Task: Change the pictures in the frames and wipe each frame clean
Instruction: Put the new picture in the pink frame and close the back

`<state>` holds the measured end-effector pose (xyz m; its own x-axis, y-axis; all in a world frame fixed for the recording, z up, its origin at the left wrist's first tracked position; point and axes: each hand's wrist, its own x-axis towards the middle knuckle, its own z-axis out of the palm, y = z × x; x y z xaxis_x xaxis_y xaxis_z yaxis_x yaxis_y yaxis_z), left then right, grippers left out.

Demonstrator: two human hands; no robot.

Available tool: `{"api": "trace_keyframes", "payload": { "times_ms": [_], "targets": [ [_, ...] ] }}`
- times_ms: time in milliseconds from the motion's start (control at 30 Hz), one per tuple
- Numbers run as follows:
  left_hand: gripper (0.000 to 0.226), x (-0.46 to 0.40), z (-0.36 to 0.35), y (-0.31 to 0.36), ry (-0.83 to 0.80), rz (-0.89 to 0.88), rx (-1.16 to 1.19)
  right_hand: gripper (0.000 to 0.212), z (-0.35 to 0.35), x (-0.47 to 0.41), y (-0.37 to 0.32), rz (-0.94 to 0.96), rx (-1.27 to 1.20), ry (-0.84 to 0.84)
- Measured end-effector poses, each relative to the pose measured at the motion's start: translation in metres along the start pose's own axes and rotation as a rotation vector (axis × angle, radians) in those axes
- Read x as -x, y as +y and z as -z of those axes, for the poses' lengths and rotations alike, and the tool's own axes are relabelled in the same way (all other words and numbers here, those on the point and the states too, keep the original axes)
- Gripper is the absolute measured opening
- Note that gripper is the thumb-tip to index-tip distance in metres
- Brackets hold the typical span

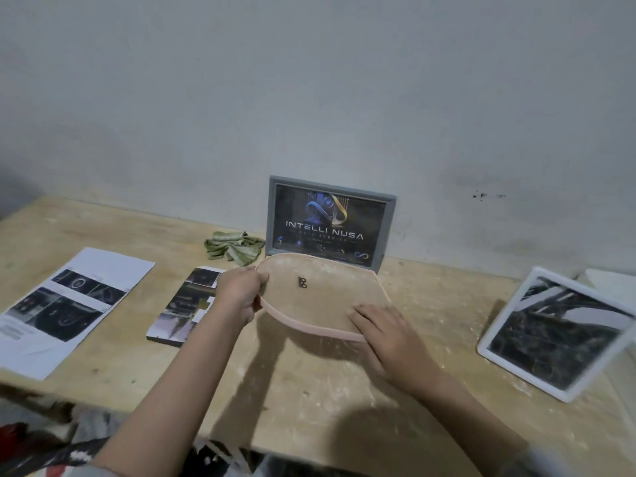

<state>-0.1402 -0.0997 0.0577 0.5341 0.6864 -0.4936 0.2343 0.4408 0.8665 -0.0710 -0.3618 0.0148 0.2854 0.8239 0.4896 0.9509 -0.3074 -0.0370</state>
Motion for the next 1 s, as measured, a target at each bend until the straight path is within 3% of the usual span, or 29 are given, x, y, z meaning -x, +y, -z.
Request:
{"api": "trace_keyframes", "payload": {
  "times_ms": [133,200,267,333,467,567,667,867,1000],
  "targets": [
    [0.004,0.004,-0.009,0.026,-0.038,-0.024,0.007,0.033,0.01,-0.017,0.017,-0.002,-0.027,0.168],
    [0.032,0.008,-0.013,0.036,-0.07,-0.053,0.05,0.029,0.016,-0.026,0.022,-0.146,-0.133,0.165],
    [0.048,0.006,-0.014,0.04,-0.067,-0.046,0.037,0.014,0.02,-0.037,0.026,-0.348,-0.329,0.157],
    [0.052,-0.001,-0.012,0.031,-0.055,-0.03,-0.036,0.014,0.02,-0.046,0.031,-0.549,-0.605,0.149],
    [0.043,-0.004,-0.003,-0.002,-0.127,0.033,-0.243,0.015,0.011,-0.066,0.039,-0.792,-0.97,0.103],
    [0.034,0.002,0.009,-0.019,-0.171,0.014,-0.222,0.021,-0.015,-0.075,0.046,-0.916,-1.175,0.069],
    [0.022,0.008,0.022,-0.029,-0.15,-0.042,-0.165,0.025,-0.038,-0.084,0.041,-1.001,-1.279,0.064],
    [0.024,0.012,0.052,-0.037,0.017,-0.061,-0.052,0.016,-0.078,-0.108,0.015,-1.0,-1.267,-0.05],
    [0.027,0.001,0.084,-0.036,0.155,-0.061,-0.04,0.036,-0.124,-0.129,-0.004,-1.032,-1.188,-0.224]
  ]
}}
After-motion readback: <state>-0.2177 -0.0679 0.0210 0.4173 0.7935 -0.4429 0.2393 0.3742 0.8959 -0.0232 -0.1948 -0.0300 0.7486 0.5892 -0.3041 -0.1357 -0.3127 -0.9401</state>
